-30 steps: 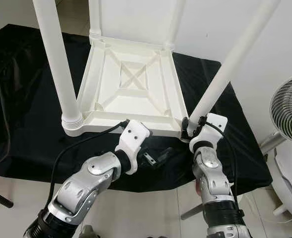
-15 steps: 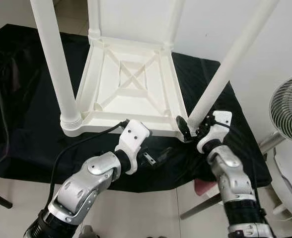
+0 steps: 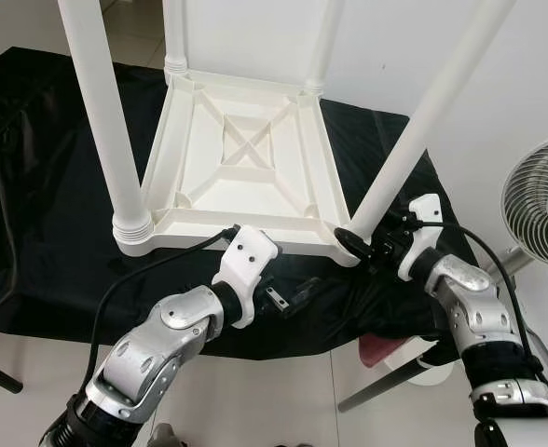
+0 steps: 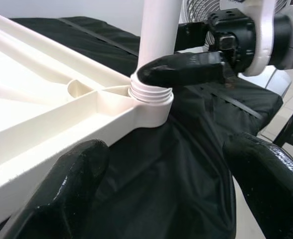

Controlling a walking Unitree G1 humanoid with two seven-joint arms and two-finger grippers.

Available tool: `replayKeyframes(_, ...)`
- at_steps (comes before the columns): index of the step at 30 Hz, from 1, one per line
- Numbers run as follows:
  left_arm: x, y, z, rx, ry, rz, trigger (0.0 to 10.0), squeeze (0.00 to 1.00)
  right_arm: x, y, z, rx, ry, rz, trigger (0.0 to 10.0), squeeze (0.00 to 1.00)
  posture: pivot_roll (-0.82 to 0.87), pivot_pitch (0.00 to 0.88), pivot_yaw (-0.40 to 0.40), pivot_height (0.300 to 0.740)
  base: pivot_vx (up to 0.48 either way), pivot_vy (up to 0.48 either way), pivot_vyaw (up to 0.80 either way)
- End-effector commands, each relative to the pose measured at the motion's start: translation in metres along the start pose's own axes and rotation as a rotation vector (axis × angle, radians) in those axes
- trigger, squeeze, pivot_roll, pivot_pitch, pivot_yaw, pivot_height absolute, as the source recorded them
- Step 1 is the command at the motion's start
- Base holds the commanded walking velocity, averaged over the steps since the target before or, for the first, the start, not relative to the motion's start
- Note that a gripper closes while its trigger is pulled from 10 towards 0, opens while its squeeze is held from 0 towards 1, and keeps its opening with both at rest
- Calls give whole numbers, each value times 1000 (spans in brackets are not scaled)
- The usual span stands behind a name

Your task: Building children table

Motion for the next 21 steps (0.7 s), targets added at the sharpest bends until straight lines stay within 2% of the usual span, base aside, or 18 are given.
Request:
replayKeyframes(1, -7, 1, 1, -1, 2, -53, 10000, 0, 4, -1, -10, 32, -8, 27, 3412, 0, 127, 122, -114, 740, 0, 0, 0)
replayKeyframes(2, -7, 1, 1, -1, 2, -53, 10000, 0, 4, -1, -10, 32, -8, 27, 3412, 0, 127, 122, -114, 740, 0, 0, 0)
replayKeyframes(3, -6, 2, 1, -1, 3, -51, 10000, 0, 4, -1, -12, 35, -20, 29, 0, 0, 127, 122, -114, 740, 0, 0, 0)
replayKeyframes(15, -7, 6, 0, 7, 7, -42, 10000, 0, -1, 1, -25, 21, -82, -16, 0, 0, 138, 137, -112, 740, 0, 0, 0)
replayKeyframes(18, -8, 6, 0, 9, 9, -46, 10000, 0, -8, 5, -25, -4, -99, -128, 0, 0, 130, 139, -110, 740, 0, 0, 0)
replayKeyframes(20, -8, 6, 0, 9, 9, -46, 10000, 0, -8, 5, -25, -4, -99, -128, 0, 0, 130, 139, -110, 740, 0, 0, 0)
replayKeyframes(21, -8, 6, 0, 9, 9, -48, 10000, 0, -10, 6, -25, -9, -103, -166, 0, 0, 124, 139, -111, 740, 0, 0, 0)
Point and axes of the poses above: a point about 5 cm out from each wrist's last joint towards the gripper, its own y axis pointing back from the gripper into the wrist, its own z axis along the axis of the wrist's last joint, x = y × z, the point moved 3 cm from there along -y, pointing out of the wrist towards the gripper, and after that the axes turned 1 degree about -y, right-handed, at the moved point
